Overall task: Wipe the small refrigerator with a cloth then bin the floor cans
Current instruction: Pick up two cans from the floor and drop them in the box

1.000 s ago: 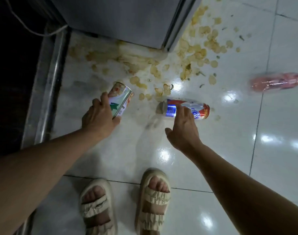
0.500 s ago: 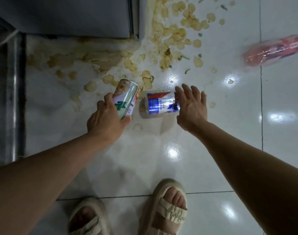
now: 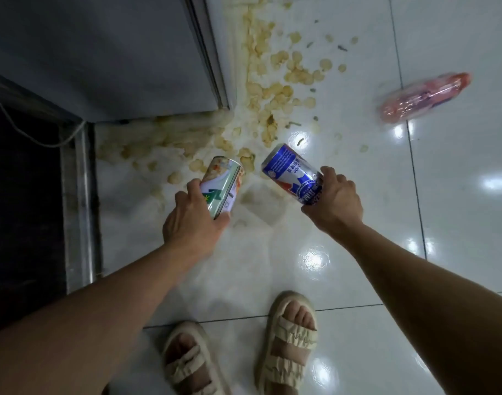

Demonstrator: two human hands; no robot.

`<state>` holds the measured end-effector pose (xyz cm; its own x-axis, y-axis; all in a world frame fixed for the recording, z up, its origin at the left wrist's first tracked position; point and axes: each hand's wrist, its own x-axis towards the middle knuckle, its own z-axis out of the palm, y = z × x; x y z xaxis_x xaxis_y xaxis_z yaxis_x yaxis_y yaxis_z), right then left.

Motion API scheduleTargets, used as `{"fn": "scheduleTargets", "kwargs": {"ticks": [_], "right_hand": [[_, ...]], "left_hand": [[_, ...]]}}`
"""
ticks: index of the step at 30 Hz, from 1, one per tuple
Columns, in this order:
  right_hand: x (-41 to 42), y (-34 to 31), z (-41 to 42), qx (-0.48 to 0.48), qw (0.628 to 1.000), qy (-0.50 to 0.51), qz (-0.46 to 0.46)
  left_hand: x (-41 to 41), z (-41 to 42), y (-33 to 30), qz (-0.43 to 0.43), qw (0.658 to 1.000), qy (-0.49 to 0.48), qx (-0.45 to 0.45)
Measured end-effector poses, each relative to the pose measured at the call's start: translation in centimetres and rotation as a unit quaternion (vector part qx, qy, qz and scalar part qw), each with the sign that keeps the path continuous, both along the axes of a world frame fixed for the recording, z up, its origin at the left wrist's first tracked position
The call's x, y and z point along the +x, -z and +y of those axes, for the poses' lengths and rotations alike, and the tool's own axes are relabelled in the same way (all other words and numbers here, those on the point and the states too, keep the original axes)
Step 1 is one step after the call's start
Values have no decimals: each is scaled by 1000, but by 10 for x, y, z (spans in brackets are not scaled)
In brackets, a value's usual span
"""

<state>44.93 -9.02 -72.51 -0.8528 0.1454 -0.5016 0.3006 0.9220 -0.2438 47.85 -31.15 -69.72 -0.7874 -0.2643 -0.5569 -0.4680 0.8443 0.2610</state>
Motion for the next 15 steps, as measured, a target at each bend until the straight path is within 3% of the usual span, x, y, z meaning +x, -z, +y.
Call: {"fn": "scheduleTargets", "kwargs": {"ticks": [6, 15], "right_hand": [[-3, -123, 12, -65, 989, 134, -16], [-3, -330, 28, -131, 966, 223, -11]], "left_hand": [[-13, 14, -120, 8, 1000, 1, 9], [-34, 35, -317, 60, 997, 12, 47]]}}
